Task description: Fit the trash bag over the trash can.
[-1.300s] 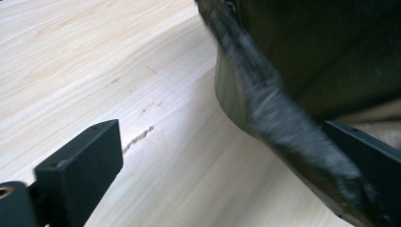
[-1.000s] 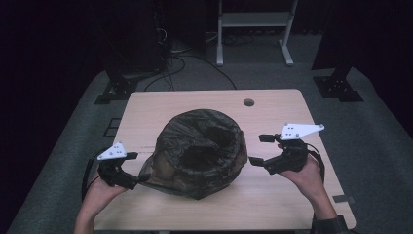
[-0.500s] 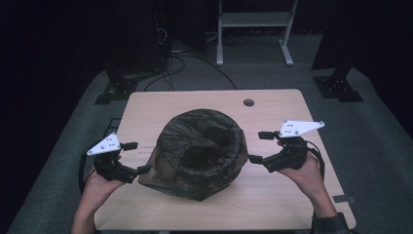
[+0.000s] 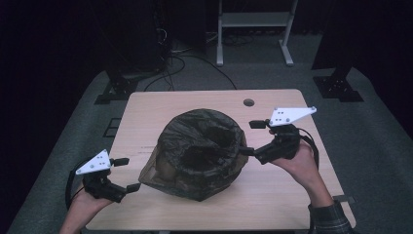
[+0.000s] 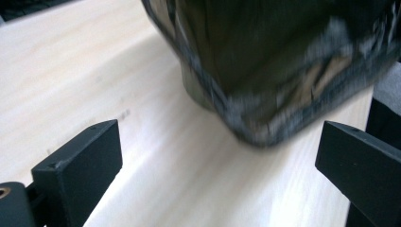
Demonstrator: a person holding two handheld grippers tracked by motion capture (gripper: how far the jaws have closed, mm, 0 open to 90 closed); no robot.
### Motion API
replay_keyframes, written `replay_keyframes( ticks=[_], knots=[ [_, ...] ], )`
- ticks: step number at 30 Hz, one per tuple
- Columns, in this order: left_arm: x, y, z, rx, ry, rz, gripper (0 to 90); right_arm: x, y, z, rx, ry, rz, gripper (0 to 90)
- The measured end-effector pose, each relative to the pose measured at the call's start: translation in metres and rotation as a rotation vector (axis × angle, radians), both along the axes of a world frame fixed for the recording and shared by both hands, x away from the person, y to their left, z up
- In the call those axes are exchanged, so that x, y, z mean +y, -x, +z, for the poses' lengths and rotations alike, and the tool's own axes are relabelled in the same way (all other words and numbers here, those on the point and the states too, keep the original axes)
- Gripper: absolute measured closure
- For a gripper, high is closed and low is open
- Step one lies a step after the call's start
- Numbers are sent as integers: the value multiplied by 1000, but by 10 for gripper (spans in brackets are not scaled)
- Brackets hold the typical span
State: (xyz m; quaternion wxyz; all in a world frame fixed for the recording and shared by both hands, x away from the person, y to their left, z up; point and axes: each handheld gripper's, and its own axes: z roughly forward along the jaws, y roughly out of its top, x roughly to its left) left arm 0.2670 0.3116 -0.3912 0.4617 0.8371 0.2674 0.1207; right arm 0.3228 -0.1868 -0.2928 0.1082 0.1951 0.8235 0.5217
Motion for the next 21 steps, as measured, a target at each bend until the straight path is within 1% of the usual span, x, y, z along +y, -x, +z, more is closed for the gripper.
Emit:
replay_keyframes(
  ticks=[1,4,5,6,8,9,10,15,17,18,19,21],
  knots=[
    [2,1,-6,10,-20,-1,0,4,-2,2,1,7,7,50],
    [2,2,-19,26,-54,-9,0,16,-6,5,-3,24,28,44],
    [1,2,-23,32,-69,-10,0,25,-9,6,-3,47,43,42],
    [0,1,-27,34,-79,-12,0,25,-9,6,-3,47,43,42],
    [-3,-1,-36,48,-102,-14,0,34,-12,7,-2,68,60,26],
    [-5,-3,-40,53,-115,-15,0,42,-15,6,2,105,73,22],
    [-7,-4,-44,57,-129,-12,0,42,-15,6,2,105,73,22],
    [-19,-13,-64,81,-163,-4,0,61,-22,2,14,188,122,23],
    [-24,-16,-71,98,-198,-4,0,68,-25,-1,20,220,143,23],
    [-28,-17,-75,101,-217,-6,0,71,-26,-2,30,234,147,23],
    [-30,-18,-77,103,-221,-6,0,75,-28,-5,35,257,149,22],
    [-34,-19,-83,116,-235,-15,0,81,-32,-7,40,280,154,22]
  ],
)
